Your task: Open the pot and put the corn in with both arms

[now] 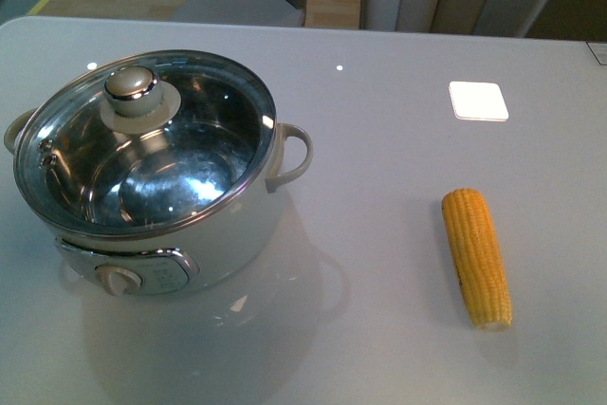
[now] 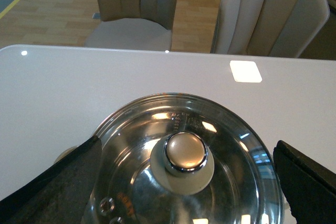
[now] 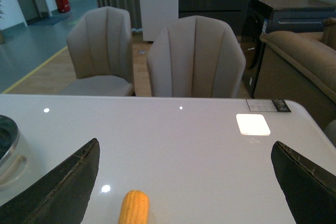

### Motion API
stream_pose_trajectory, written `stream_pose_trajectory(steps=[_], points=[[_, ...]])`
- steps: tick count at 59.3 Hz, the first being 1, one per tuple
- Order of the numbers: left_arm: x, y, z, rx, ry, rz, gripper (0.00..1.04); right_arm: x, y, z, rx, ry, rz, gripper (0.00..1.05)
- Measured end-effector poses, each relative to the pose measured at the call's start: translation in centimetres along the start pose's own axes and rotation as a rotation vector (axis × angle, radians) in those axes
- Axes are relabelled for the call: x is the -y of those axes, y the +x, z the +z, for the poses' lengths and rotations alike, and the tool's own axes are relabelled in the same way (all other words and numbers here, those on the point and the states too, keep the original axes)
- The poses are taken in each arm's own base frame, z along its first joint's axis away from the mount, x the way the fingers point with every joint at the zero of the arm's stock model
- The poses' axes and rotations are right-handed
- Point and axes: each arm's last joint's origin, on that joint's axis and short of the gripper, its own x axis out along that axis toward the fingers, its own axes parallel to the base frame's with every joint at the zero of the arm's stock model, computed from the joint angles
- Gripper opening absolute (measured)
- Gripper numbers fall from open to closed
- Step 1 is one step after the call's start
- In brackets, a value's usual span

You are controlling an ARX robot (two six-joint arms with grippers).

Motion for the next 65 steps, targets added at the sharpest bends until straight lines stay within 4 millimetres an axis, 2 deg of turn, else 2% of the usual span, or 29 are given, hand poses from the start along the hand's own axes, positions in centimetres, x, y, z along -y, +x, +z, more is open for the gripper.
stream_pose_trajectory(steps=[6, 20, 30, 48, 65], points=[[0.5, 2.7, -1.5, -0.032, 0.028, -0.015, 0.98, 0.0, 0.0, 0.0, 0.000, 0.000, 0.000, 0.96], [0.6, 6.5, -4.5, -0.119, 0.083, 0.003, 0.98, 0.0, 0.0, 0.0, 0.000, 0.000, 0.000, 0.96], [0.7, 8.0, -5.5, -0.150, 0.102, 0.008, 0.98, 0.0, 0.0, 0.0, 0.000, 0.000, 0.000, 0.96], [0.9, 9.2, -6.1, -0.160, 0.094, 0.013, 0.98, 0.0, 0.0, 0.0, 0.000, 0.000, 0.000, 0.96], [0.9, 9.4, -6.1, -0.153, 0.069, 0.023, 0.54, 0.0, 0.0, 0.0, 0.000, 0.000, 0.000, 0.96]])
